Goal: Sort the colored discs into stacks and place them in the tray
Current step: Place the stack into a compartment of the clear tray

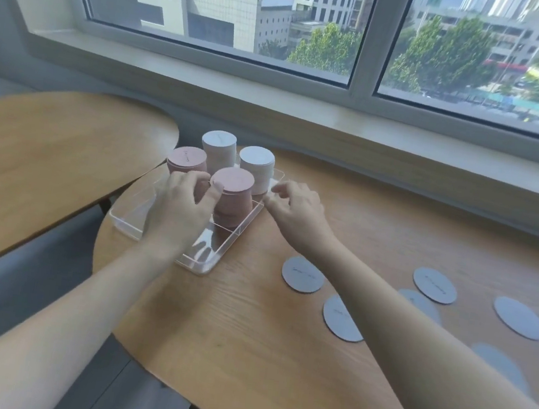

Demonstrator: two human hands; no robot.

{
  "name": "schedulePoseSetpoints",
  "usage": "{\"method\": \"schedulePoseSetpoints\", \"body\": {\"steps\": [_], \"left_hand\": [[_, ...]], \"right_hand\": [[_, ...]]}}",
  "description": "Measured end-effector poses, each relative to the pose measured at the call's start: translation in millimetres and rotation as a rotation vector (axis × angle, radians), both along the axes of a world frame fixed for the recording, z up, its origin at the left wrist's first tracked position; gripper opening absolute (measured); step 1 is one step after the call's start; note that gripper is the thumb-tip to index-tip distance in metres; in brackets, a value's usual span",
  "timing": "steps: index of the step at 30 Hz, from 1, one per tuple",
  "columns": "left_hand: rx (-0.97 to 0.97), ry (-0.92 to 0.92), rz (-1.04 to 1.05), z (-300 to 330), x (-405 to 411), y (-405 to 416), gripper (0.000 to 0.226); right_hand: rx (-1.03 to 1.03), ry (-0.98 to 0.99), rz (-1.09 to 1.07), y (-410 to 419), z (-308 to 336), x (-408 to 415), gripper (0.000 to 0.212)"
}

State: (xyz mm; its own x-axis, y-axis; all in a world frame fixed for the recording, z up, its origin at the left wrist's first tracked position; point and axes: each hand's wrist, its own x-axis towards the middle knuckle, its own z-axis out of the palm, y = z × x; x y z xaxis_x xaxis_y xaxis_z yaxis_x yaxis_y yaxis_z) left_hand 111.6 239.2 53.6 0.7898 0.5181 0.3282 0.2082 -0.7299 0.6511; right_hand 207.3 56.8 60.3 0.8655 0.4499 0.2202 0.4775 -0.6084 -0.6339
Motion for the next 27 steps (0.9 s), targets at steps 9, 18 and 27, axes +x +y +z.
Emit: {"method": "schedulePoseSetpoints", "body": {"steps": [9,18,27], "left_hand": [[0.227,0.105,-0.514,-35.3,-27.6,-94.3,0.038],[0.324,0.423,-0.415,-36.4,-2.4,-143.1,0.059],[-0.292,0.196,-0.606,-33.0,-14.3,-157.5,0.034]], "right_hand": [[-0.456,-0.066,0.309,-125.3,-30.6,-53.2,0.064],[-0.491,-0.146,0.184,-196.8,-34.9,-78.9,0.056],[-0.379,-0.601,0.141,-202.2,-56.5,-75.7,0.033]]}}
